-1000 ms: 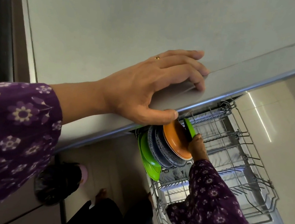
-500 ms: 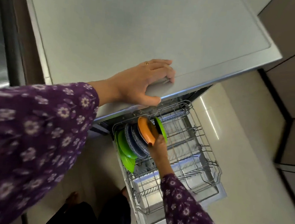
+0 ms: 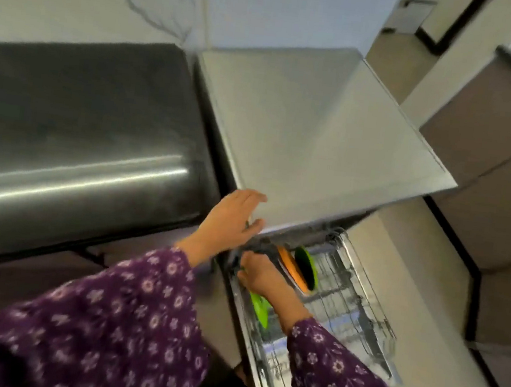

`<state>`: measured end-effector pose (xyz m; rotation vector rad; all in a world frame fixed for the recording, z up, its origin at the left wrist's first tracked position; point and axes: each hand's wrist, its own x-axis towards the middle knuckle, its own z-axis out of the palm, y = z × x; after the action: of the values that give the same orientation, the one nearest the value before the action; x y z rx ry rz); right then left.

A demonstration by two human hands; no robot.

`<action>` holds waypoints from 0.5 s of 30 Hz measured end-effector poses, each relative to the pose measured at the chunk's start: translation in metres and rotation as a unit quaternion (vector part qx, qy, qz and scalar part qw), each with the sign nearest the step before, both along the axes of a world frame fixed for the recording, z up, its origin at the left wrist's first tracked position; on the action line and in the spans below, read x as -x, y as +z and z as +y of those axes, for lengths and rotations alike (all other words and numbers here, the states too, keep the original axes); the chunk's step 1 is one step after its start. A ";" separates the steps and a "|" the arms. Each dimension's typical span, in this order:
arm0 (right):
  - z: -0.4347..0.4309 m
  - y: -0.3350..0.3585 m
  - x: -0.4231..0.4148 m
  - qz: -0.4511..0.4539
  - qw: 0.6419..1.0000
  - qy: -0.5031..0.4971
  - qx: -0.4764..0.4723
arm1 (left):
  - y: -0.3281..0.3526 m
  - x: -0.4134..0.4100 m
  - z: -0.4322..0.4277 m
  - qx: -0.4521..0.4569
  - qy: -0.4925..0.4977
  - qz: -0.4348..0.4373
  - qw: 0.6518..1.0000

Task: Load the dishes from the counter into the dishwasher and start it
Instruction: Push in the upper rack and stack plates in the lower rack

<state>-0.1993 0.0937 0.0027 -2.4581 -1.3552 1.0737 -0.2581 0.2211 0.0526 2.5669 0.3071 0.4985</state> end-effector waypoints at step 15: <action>0.300 0.132 0.312 0.153 0.963 0.176 -0.133 | 0.014 0.499 0.146 0.008 0.496 0.063 0.866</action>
<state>-0.5112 0.3936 0.1351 -1.8176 -1.7333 1.1883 -0.7574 0.3673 0.0669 2.2423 1.6974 0.6483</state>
